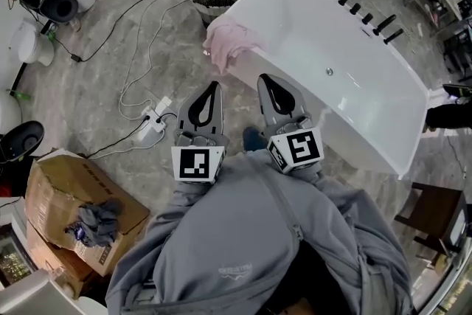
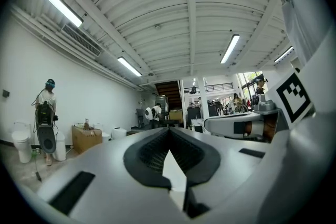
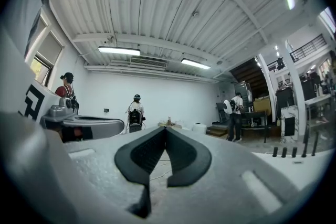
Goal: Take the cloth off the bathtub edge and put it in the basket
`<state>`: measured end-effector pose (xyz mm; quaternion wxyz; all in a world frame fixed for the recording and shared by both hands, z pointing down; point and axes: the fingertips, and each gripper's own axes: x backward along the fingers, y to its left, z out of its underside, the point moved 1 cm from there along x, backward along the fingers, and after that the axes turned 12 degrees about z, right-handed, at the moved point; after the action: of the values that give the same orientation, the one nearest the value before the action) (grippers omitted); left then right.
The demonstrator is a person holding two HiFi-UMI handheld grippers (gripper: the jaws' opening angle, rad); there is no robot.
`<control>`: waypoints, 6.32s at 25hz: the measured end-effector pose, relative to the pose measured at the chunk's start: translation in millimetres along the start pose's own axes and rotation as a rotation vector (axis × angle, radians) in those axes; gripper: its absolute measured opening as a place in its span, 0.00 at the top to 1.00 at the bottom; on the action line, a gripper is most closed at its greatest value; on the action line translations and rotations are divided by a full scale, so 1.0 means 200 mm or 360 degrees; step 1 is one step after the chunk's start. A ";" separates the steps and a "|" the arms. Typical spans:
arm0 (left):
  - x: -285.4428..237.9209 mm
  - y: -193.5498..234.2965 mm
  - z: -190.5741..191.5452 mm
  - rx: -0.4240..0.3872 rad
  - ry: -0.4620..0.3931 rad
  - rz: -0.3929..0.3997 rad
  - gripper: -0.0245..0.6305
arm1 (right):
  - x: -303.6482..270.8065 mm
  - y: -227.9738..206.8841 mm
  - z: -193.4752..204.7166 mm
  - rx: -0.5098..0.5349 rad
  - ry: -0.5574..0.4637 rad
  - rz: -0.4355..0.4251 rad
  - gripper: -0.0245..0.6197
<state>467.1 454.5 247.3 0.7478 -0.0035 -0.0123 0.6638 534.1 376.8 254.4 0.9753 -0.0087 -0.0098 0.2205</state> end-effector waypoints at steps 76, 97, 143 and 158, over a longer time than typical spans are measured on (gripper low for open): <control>-1.87 1.50 0.66 0.0005 0.0301 0.0122 0.96 | -2.32 -0.76 0.58 0.0077 0.0192 -0.0232 0.96; -1.92 1.46 1.50 0.0148 0.0475 0.0203 0.96 | -2.27 -0.87 1.49 0.0180 0.0533 -0.0346 0.95; -1.78 1.25 2.66 0.0120 0.1502 0.0925 0.38 | -1.83 -0.82 2.78 -0.0184 0.1999 -0.0812 0.14; -1.72 1.20 2.67 0.0036 0.1618 0.1115 0.38 | -1.82 -0.70 2.69 0.0068 0.1891 -0.1112 0.46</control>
<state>176.4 135.3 770.7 0.3976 -0.3153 0.3547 0.7853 252.5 101.0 789.1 0.8292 -0.1051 0.5285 -0.1488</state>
